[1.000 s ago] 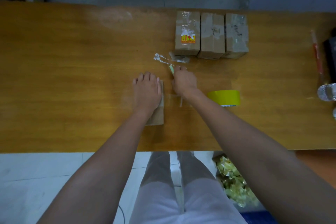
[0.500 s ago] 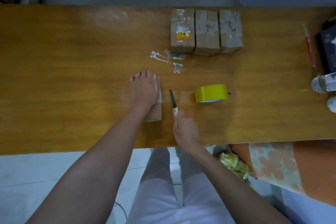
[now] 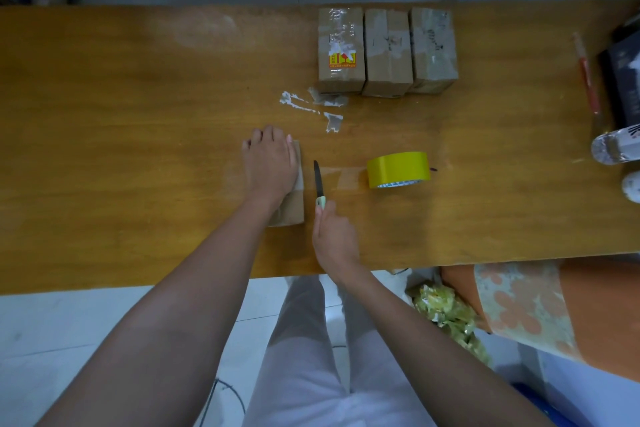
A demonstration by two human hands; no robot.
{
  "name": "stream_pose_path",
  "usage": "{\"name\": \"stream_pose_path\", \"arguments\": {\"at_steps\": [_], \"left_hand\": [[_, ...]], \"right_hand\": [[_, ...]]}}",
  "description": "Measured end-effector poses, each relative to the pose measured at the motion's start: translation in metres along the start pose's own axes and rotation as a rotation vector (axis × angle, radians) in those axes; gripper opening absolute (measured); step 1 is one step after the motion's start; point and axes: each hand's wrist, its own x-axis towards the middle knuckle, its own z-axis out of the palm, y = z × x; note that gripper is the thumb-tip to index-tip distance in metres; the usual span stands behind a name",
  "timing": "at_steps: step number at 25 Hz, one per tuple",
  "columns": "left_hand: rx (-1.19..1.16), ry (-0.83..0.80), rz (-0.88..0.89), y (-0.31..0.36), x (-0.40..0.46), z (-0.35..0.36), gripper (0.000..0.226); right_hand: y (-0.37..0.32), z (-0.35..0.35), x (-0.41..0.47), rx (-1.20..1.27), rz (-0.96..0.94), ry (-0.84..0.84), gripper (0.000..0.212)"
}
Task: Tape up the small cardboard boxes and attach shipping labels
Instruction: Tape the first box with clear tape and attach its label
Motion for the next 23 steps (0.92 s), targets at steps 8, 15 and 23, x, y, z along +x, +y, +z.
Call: {"name": "stream_pose_path", "arguments": {"at_steps": [8, 15, 23], "left_hand": [[-0.006, 0.021, 0.003, 0.0, 0.0, 0.0, 0.042], [-0.051, 0.009, -0.005, 0.001, 0.001, -0.001, 0.042], [-0.081, 0.006, 0.01, 0.0, 0.0, -0.002, 0.037]], "right_hand": [[0.0, 0.012, 0.003, -0.047, -0.002, 0.002, 0.029], [-0.001, 0.015, 0.009, -0.129, 0.008, 0.029, 0.027], [-0.008, 0.012, 0.016, -0.089, 0.001, -0.056, 0.029]]}}
